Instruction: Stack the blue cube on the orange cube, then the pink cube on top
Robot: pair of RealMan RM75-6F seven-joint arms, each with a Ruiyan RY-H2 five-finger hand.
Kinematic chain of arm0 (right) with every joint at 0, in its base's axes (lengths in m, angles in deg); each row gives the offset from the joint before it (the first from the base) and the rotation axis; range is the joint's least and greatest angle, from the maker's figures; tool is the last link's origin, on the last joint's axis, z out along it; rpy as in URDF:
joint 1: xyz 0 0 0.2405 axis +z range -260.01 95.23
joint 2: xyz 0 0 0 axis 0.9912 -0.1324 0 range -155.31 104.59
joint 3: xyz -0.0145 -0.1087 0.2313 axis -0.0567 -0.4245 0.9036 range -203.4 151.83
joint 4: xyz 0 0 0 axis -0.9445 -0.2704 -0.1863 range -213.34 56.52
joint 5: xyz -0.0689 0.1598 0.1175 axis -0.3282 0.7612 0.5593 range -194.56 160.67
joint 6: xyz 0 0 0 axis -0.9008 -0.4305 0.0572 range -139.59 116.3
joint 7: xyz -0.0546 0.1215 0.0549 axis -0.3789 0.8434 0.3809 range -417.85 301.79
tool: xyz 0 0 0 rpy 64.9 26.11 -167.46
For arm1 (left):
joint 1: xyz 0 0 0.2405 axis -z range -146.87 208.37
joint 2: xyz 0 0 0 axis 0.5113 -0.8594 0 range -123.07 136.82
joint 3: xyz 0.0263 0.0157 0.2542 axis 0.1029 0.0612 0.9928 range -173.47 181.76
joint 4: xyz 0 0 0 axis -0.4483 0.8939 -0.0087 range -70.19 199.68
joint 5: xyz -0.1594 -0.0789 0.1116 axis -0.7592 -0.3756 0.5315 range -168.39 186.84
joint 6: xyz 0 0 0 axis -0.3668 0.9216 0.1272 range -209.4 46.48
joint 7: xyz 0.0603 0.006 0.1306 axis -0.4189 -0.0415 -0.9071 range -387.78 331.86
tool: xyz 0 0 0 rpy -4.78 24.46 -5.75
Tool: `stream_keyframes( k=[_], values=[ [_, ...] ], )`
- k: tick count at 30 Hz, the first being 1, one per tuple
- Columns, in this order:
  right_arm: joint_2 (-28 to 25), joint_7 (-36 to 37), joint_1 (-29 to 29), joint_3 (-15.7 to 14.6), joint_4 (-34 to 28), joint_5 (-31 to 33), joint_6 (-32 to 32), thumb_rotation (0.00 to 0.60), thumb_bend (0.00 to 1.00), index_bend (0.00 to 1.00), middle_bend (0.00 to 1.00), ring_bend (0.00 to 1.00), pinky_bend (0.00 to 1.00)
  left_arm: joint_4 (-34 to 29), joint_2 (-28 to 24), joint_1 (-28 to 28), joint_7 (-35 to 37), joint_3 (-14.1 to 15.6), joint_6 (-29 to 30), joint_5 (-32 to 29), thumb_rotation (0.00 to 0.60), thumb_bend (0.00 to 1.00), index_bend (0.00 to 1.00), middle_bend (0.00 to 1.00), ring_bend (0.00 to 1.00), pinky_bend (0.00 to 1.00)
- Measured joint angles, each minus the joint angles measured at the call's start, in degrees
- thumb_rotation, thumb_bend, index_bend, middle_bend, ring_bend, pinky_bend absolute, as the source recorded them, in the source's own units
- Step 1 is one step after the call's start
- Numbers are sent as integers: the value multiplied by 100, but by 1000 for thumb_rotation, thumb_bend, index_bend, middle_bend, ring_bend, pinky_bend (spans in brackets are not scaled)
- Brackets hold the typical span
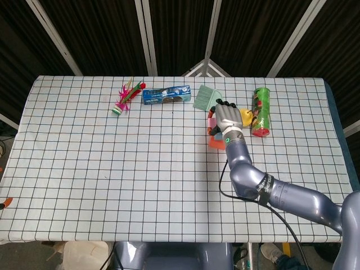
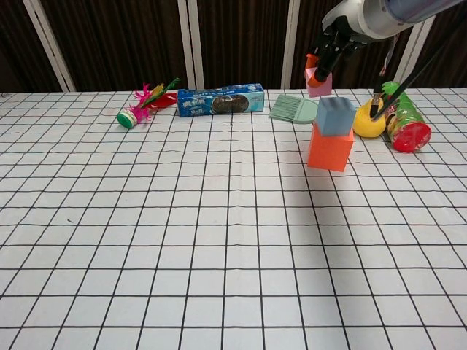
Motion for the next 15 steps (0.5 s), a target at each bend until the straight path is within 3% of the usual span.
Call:
stream_keyframes(
  k=[15],
  values=[
    [-373,298,-12,-343,-291,3,-79,600,419,473,75,51,0,-91,-15,-72,-12,32,165,138,600,210,216,5,0,18]
  ],
)
